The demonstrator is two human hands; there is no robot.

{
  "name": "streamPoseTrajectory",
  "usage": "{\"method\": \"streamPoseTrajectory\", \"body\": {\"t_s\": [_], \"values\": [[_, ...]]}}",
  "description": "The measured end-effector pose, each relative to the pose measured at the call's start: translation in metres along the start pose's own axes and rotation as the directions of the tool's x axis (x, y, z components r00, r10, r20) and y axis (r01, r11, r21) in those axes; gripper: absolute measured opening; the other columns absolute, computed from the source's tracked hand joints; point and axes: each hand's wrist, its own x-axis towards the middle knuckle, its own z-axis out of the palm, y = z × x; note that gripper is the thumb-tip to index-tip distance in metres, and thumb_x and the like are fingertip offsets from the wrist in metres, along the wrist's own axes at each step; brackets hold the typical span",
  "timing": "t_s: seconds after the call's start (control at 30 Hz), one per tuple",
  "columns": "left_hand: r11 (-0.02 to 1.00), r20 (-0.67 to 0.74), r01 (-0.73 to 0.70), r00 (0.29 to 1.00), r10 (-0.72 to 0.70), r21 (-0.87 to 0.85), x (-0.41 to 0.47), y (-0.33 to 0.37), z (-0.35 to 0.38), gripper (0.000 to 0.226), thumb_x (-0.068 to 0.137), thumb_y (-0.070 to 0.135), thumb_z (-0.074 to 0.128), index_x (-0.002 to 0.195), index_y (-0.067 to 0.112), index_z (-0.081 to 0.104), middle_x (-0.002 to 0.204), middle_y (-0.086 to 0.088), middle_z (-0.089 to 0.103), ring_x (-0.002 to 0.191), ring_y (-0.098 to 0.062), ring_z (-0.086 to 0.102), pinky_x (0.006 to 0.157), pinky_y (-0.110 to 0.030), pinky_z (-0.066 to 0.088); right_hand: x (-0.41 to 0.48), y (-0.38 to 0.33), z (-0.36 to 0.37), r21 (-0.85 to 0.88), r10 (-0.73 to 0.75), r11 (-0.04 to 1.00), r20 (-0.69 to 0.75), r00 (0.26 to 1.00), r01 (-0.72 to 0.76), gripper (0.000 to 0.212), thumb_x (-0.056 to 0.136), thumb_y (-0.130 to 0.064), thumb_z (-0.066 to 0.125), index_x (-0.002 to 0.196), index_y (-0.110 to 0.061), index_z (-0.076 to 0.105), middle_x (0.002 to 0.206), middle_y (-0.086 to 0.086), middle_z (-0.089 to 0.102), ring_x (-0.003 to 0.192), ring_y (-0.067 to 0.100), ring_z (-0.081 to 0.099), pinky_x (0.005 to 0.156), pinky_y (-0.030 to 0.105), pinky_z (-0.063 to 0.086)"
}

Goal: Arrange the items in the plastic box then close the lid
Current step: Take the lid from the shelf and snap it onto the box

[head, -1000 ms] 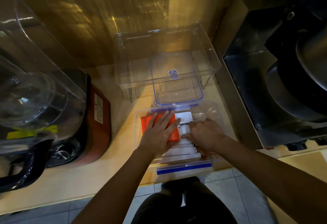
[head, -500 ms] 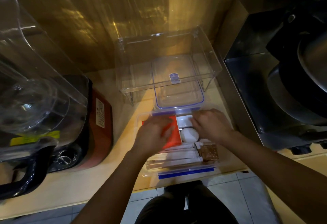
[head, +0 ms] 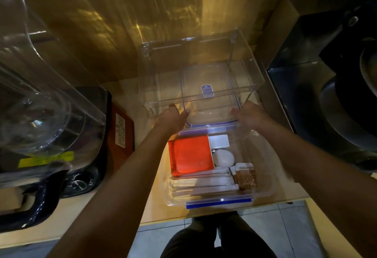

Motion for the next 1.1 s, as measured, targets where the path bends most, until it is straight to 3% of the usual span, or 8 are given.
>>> {"method": "streamPoseTrajectory", "body": {"t_s": [0.1, 0.23, 0.37, 0.53, 0.73, 0.87, 0.97, 1.1], "values": [[0.997, 0.075, 0.023, 0.997, -0.018, -0.070, 0.006, 0.002, 0.003, 0.057, 0.095, 0.045, 0.039, 0.125, -0.004, 0.044, 0.130, -0.024, 0.054, 0.117, -0.035, 0.052, 0.087, -0.035, 0.042, 0.007, 0.002, -0.001, 0.114, 0.028, 0.993, 0.070, 0.997, -0.036, 0.035, 0.091, -0.038, 0.052, 0.103, -0.006, 0.060, 0.086, 0.008, 0.054, 0.062, 0.017, 0.048, 0.051, 0.025, 0.032], [0.960, 0.133, 0.047, 0.991, -0.010, -0.277, 0.009, 0.000, 0.007, 0.036, 0.094, 0.030, 0.049, 0.111, -0.001, 0.057, 0.114, -0.021, 0.061, 0.102, -0.034, 0.058, 0.081, -0.037, 0.046, 0.014, 0.007, 0.000, 0.218, 0.023, 0.975, 0.085, 0.996, -0.041, 0.029, 0.087, -0.029, 0.060, 0.098, -0.003, 0.062, 0.083, 0.009, 0.058, 0.074, 0.023, 0.057, 0.061, 0.028, 0.040], [0.905, 0.139, 0.045, 0.990, 0.016, -0.423, 0.011, -0.003, 0.000, 0.019, 0.089, 0.016, 0.058, 0.074, 0.005, 0.060, 0.078, -0.018, 0.060, 0.070, -0.027, 0.054, 0.064, -0.033, 0.043, 0.015, 0.014, 0.002, 0.225, -0.001, 0.974, 0.051, 0.999, -0.011, 0.020, 0.085, -0.020, 0.061, 0.091, -0.001, 0.063, 0.087, 0.016, 0.063, 0.080, 0.029, 0.061, 0.067, 0.031, 0.043], [0.756, 0.099, 0.033, 0.994, 0.042, -0.653, 0.004, -0.011, -0.007, 0.017, 0.088, 0.017, 0.062, 0.094, 0.001, 0.061, 0.070, -0.005, 0.058, 0.059, -0.012, 0.051, 0.049, -0.015, 0.044, 0.010, 0.016, -0.001, 0.357, -0.039, 0.933, -0.030, 0.999, 0.047, 0.022, 0.083, -0.018, 0.064, 0.097, -0.001, 0.064, 0.096, 0.020, 0.068, 0.089, 0.033, 0.065, 0.082, 0.044, 0.052], [0.709, 0.001, -0.043, 0.998, 0.060, -0.704, -0.017, -0.010, -0.008, 0.026, 0.089, 0.019, 0.060, 0.063, 0.015, 0.059, 0.060, 0.000, 0.054, 0.053, -0.009, 0.047, 0.041, -0.010, 0.037, 0.000, 0.009, -0.009, 0.505, -0.074, 0.854, -0.121, 0.990, 0.125, 0.048, 0.084, -0.023, 0.068, 0.123, 0.002, 0.054, 0.106, 0.012, 0.057, 0.100, 0.023, 0.056, 0.084, 0.033, 0.045], [0.694, -0.006, -0.019, 1.000, 0.021, -0.720, -0.028, -0.007, -0.017, 0.024, 0.087, 0.027, 0.062, 0.068, 0.013, 0.059, 0.065, 0.001, 0.053, 0.057, -0.009, 0.044, 0.040, -0.008, 0.037, -0.009, 0.007, -0.013, 0.605, -0.028, 0.789, -0.131, 0.991, 0.102, 0.041, 0.083, -0.019, 0.068, 0.118, 0.000, 0.057, 0.101, 0.009, 0.059, 0.090, 0.019, 0.057, 0.076, 0.027, 0.043], [0.680, 0.014, 0.010, 1.000, -0.001, -0.733, -0.037, -0.003, -0.022, 0.024, 0.085, 0.030, 0.064, 0.068, 0.014, 0.058, 0.066, 0.001, 0.051, 0.059, -0.011, 0.041, 0.049, -0.018, 0.037, -0.015, 0.008, -0.015, 0.669, -0.002, 0.738, -0.130, 0.992, 0.089, 0.029, 0.084, -0.015, 0.066, 0.110, -0.003, 0.061, 0.078, 0.001, 0.059, 0.068, 0.012, 0.056, 0.063, 0.022, 0.045], [0.631, 0.046, 0.021, 0.999, 0.023, -0.775, -0.057, 0.006, -0.026, 0.031, 0.081, 0.031, 0.069, 0.062, 0.010, 0.057, 0.053, 0.000, 0.051, 0.049, -0.012, 0.037, 0.044, -0.023, 0.033, -0.021, 0.010, -0.018, 0.834, 0.107, 0.552, -0.072, 0.992, 0.001, 0.009, 0.086, -0.006, 0.060, 0.093, -0.010, 0.064, 0.082, 0.006, 0.063, 0.076, 0.019, 0.062, 0.076, 0.034, 0.053]]}}
